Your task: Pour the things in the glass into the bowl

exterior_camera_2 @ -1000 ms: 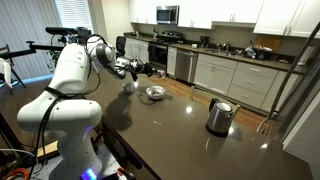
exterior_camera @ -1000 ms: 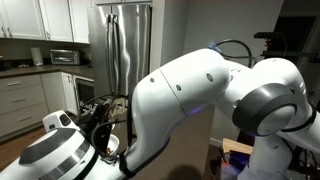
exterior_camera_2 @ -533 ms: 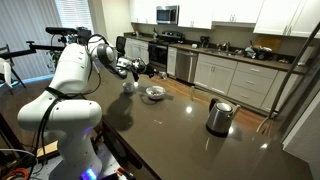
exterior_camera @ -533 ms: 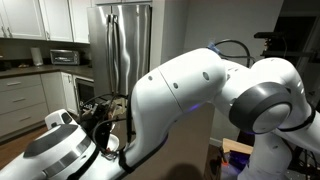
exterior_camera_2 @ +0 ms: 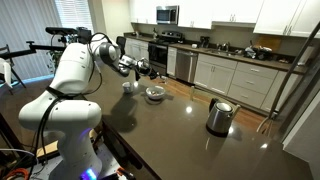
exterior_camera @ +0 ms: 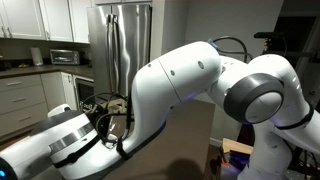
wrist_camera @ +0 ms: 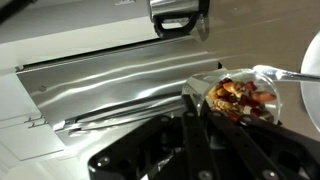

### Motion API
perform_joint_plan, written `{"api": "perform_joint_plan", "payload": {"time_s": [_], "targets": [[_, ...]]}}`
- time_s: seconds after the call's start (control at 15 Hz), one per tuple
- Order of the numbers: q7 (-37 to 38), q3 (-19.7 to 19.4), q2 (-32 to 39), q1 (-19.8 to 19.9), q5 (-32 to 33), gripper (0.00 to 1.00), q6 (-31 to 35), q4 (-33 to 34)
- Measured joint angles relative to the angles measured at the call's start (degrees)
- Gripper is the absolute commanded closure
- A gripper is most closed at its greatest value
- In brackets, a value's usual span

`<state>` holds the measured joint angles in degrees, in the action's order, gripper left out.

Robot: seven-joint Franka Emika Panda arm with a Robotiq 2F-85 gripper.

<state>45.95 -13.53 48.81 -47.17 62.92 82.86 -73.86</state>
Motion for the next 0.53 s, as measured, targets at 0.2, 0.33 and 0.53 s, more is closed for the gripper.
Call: {"api": "perform_joint_plan", "payload": {"time_s": [0.2,0.33,0.53], "targets": [[-1.74,0.93,-0.93,0.49,-2.24,0.96,0.35,0.00],[-2.58,1.28,-1.33,0.50,-3.18,0.96,0.35,0.00],[-3.10,1.74,-1.67,0.48,-4.30,0.96,0.28,0.01]]}}
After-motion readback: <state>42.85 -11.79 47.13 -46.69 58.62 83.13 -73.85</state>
